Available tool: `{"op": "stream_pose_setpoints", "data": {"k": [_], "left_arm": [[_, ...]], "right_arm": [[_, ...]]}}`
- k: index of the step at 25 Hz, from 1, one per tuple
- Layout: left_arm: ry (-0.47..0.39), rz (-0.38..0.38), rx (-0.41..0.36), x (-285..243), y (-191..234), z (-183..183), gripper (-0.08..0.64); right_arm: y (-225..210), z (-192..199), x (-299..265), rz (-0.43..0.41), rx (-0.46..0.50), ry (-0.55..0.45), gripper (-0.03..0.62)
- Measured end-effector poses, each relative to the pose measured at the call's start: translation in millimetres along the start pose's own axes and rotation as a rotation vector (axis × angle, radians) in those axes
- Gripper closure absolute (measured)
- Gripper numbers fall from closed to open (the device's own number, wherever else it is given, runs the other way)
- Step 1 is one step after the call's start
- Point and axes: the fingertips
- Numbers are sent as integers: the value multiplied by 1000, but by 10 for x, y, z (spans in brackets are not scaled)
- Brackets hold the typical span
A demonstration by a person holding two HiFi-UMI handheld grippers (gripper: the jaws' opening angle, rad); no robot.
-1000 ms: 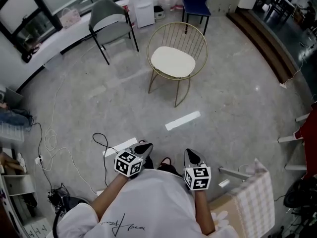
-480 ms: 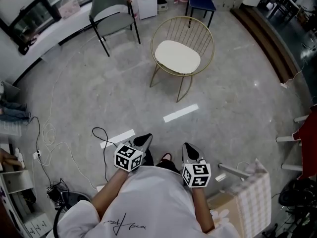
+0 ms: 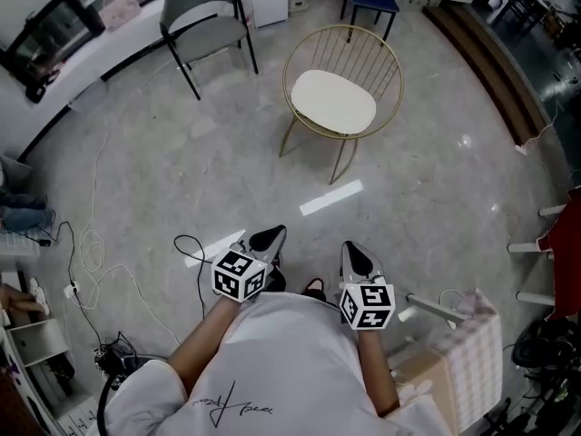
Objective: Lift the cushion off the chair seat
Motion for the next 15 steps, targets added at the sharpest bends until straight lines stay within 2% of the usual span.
{"op": "stream_pose_setpoints", "data": {"k": [6,15], "left_arm": [[-32,-38,-18,69,457,-279,561],[-16,5,-34,228,859,-355,561]], "right_arm": [[280,-155,-356,-6,15,-7,584],[569,-203,-678,51,14,-23,568]]}}
Point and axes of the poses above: the fingertips, and each gripper's own axes: x backward along the fingers, y to its left, z out of its underside, and after that the axes turned 7 degrees about -y, right-handed
